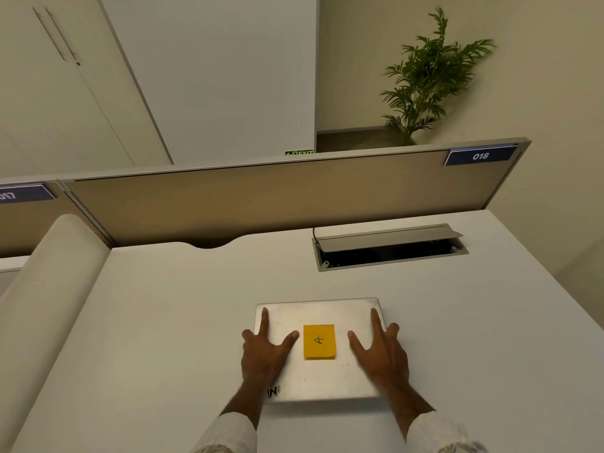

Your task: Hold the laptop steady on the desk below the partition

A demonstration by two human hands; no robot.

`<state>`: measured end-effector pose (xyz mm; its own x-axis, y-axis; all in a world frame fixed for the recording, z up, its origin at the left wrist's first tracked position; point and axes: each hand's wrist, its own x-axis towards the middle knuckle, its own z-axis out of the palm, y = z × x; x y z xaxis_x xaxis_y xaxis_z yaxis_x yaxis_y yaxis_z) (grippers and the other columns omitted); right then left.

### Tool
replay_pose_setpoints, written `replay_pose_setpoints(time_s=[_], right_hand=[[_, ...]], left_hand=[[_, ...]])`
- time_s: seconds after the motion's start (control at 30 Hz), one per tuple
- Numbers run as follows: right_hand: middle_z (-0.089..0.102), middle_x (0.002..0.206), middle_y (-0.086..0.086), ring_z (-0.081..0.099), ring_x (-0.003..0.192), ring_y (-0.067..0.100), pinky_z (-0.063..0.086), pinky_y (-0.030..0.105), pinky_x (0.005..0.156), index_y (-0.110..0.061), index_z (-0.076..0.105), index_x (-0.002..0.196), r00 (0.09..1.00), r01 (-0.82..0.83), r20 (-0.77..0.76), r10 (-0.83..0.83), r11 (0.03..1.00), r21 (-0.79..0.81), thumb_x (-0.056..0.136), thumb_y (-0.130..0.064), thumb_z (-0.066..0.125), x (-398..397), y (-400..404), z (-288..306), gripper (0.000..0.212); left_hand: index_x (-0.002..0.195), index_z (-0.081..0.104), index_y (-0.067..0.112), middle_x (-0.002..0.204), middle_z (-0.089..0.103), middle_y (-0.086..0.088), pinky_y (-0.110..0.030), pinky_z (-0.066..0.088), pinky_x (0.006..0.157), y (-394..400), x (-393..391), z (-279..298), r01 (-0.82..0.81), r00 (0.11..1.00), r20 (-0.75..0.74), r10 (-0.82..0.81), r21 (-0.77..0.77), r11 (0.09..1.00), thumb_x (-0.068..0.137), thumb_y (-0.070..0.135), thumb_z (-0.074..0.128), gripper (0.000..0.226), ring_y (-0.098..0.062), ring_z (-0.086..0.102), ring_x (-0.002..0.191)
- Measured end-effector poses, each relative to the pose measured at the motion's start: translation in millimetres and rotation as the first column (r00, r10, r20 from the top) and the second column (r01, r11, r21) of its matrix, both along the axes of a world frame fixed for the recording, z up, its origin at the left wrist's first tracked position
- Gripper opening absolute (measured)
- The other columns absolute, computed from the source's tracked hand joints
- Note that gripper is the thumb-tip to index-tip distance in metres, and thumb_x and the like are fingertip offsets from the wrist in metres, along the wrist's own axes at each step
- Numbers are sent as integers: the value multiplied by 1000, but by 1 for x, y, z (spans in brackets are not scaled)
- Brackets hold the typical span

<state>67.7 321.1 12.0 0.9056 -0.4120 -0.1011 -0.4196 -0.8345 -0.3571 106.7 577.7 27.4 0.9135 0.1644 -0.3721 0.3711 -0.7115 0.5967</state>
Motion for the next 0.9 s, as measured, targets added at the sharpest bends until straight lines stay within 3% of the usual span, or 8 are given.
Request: replay_pose_setpoints(time_s=[0.1,0.4,0.63,0.9], right_hand=[[38,122,6,48,75,13,54,24,68,-34,12,154,999,-40,8,40,999,8,82,-81,35,7,8,0,88],[40,123,7,60,94,20,59,34,75,-35,8,153,993,-119,-15,120,992,33,81,-81,37,22,23,-4,90],[38,123,10,57,99,23,59,38,77,-33,7,153,991,-130,-27,131,991,31,84,-79,36,19,25,-12,88],[40,122,8,56,99,20,58,32,75,-31,11,154,992,-124,-29,124,992,-11,84,-80,33,17,21,-21,89]], left_hand=[[155,3,48,129,38,-9,-45,55,90,9,-3,2,-39,999,14,39,15,999,67,90,54,110,-33,57,118],[155,-1,47,131,38,-11,-46,54,91,24,-12,-7,-106,994,17,105,65,992,72,88,51,106,-33,54,121],[156,1,43,126,42,-9,-45,51,90,27,-15,-16,-60,997,52,51,178,982,74,89,43,103,-29,49,120],[157,3,39,121,48,-7,-40,50,84,25,-13,-23,-18,996,89,-13,330,944,75,92,32,102,-27,53,109]])
